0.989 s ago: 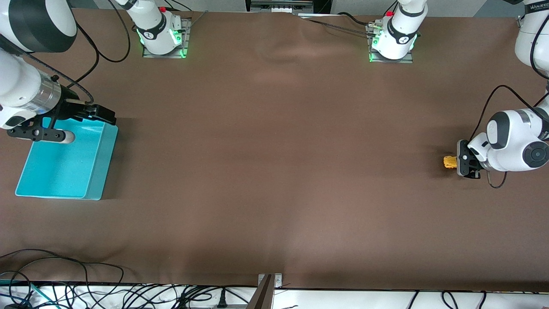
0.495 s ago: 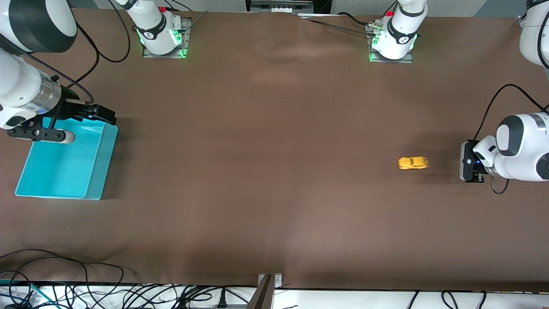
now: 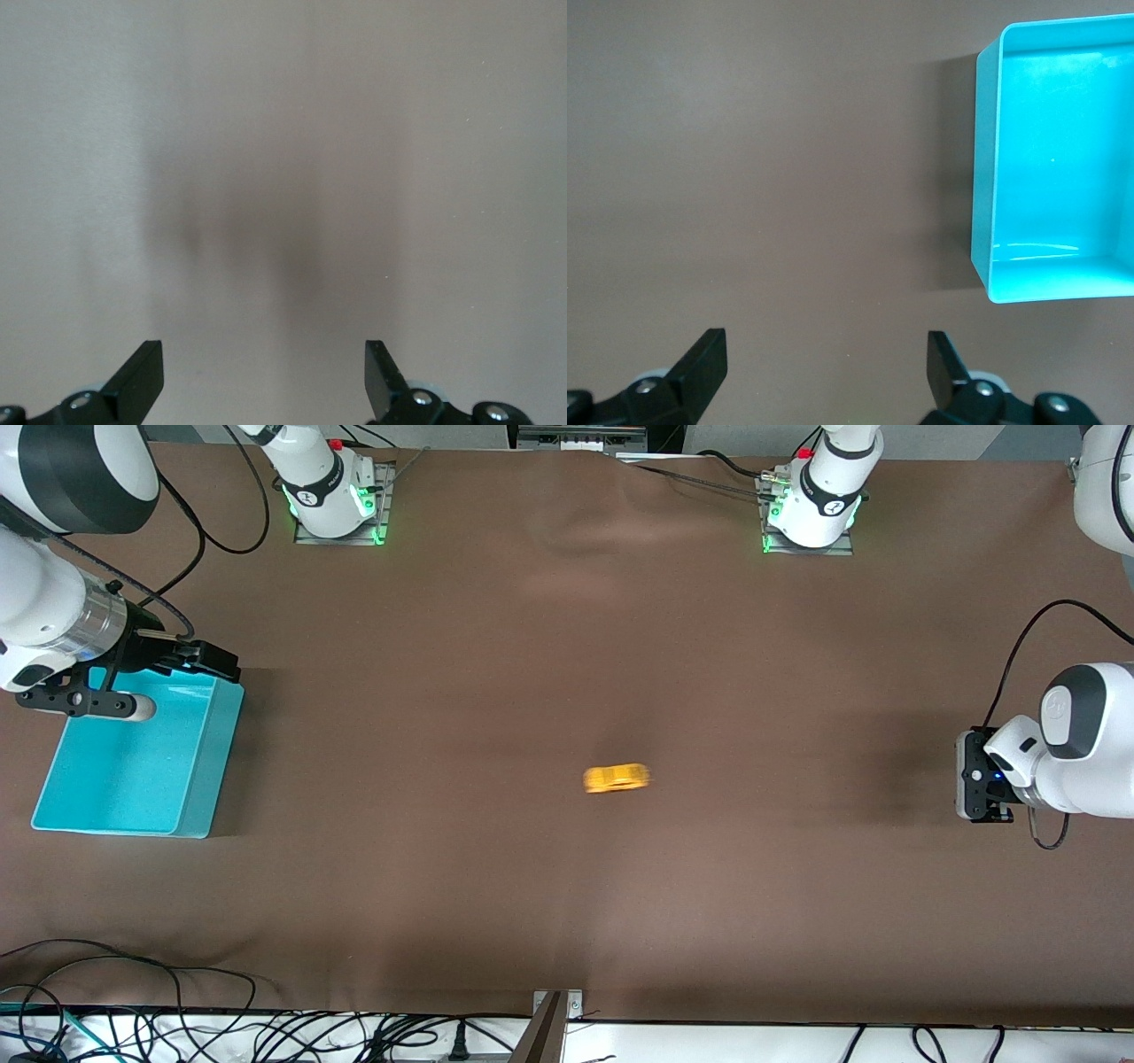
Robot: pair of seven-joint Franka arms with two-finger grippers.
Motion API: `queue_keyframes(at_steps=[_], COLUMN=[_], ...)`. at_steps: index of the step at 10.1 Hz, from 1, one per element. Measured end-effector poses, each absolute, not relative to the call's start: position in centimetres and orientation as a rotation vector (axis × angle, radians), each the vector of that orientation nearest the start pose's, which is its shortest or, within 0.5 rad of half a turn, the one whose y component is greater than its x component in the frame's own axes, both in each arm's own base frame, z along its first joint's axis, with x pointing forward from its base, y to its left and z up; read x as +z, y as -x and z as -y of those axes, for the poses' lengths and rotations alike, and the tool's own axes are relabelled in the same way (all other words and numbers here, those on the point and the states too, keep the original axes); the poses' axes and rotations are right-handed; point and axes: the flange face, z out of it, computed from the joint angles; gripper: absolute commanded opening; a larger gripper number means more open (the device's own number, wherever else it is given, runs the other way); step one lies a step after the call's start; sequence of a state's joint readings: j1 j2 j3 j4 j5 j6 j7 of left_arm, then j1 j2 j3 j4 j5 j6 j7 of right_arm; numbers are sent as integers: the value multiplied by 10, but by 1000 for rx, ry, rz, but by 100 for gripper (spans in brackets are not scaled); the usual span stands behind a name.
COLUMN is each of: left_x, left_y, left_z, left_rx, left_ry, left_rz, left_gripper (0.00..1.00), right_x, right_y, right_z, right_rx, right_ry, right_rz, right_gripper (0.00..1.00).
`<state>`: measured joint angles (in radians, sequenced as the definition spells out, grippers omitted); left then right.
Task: Wind up and store yellow beetle car
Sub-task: 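Raise the left gripper away while the right gripper reaches the car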
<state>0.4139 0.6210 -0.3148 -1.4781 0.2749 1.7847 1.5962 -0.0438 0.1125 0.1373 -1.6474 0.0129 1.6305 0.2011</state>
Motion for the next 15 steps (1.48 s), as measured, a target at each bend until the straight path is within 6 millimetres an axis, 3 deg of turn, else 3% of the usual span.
queue_keyframes(at_steps=[2,11,13,15], left_x=[321,324,347,382], left_y=[-673,-673,-673,-669], left_z=[-115,-111,-105,-82], left_rx=[389,379,357,352], left_ry=[2323,2410,2531,2637], left_rz=[-2299,-2238,-2095,-1940], left_gripper=[100,100,100,100], right_x=[530,527,515,500], right_y=[-581,-582,-588,-596], right_z=[-52,-50,-52,-52], right_rx=[205,212,222,221], right_ry=[3121,3121,3122,3122], right_rz=[-171,-154,10,295], right_gripper=[100,100,100,100])
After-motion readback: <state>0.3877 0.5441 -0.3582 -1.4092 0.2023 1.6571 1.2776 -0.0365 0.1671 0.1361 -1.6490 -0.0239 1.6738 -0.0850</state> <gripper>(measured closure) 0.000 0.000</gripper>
